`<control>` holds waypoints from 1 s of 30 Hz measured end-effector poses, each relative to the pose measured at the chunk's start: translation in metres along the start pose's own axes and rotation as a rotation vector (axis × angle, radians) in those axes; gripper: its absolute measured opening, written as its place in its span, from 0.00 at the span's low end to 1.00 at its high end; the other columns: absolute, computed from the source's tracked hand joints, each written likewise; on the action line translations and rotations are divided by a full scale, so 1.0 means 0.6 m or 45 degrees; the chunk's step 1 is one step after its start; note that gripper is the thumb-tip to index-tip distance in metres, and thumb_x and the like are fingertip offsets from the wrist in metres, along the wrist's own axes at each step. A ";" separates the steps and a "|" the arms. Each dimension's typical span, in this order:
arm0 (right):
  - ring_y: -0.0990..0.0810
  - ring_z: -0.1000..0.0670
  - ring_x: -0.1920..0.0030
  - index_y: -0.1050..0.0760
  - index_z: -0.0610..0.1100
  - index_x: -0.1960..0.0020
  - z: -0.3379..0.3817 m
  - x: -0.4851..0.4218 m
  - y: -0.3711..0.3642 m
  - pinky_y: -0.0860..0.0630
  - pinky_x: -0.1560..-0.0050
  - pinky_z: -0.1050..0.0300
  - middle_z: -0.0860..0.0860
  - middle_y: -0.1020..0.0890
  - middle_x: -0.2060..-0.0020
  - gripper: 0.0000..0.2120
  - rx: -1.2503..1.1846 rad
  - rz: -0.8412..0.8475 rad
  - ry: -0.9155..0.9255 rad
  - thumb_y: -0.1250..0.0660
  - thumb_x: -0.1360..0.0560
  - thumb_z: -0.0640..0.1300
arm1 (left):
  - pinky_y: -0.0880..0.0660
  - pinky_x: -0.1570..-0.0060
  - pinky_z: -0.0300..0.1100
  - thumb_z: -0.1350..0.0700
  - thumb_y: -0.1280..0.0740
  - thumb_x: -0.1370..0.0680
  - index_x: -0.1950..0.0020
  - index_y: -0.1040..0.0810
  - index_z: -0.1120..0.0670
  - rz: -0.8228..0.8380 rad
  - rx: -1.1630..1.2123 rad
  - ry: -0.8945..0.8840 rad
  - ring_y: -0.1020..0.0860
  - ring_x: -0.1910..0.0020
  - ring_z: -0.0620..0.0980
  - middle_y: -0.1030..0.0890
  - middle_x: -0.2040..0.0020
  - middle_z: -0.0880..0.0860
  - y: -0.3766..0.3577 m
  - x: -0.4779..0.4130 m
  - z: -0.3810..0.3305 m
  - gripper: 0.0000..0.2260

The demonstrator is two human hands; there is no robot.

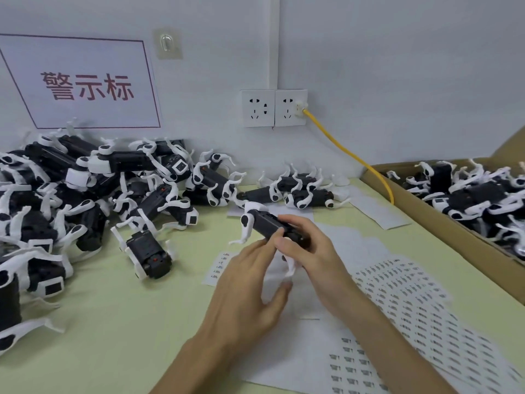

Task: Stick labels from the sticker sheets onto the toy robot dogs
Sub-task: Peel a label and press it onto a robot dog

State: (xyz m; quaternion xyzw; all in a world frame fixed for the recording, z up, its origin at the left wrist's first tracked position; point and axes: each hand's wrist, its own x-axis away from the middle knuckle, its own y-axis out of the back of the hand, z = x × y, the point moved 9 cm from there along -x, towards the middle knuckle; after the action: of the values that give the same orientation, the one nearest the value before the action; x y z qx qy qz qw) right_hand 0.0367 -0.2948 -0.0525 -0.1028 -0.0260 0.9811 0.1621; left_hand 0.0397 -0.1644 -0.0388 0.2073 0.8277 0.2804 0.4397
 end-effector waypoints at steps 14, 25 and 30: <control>0.21 0.51 0.57 0.19 0.43 0.49 -0.001 0.000 -0.005 0.24 0.57 0.60 0.48 0.19 0.57 0.12 -0.446 0.016 -0.036 0.28 0.32 0.40 | 0.25 0.51 0.46 0.38 0.33 0.23 0.34 0.19 0.52 0.006 1.462 0.949 0.20 0.52 0.51 0.15 0.41 0.51 -0.067 0.020 0.077 0.25; 0.16 0.47 0.43 0.19 0.48 0.45 0.010 0.014 -0.035 0.21 0.43 0.53 0.48 0.14 0.47 0.13 -0.068 0.142 0.123 0.25 0.30 0.43 | 0.24 0.33 0.56 0.41 0.35 0.20 0.35 0.18 0.57 -0.112 1.530 0.826 0.19 0.35 0.57 0.16 0.37 0.60 -0.037 0.015 0.073 0.23; 0.17 0.46 0.42 0.17 0.55 0.43 0.016 0.015 -0.033 0.21 0.41 0.46 0.49 0.15 0.47 0.19 -0.073 0.153 0.119 0.23 0.34 0.50 | 0.19 0.42 0.50 0.43 0.34 0.20 0.33 0.20 0.58 -0.089 1.572 0.738 0.19 0.36 0.59 0.17 0.37 0.61 -0.031 0.006 0.055 0.23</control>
State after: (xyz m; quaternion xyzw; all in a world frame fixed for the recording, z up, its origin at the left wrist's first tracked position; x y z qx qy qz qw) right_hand 0.0325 -0.2731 -0.0432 -0.1546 -0.0401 0.9820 0.1011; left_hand 0.0639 -0.1669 -0.0679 0.3096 0.9265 -0.2134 0.0101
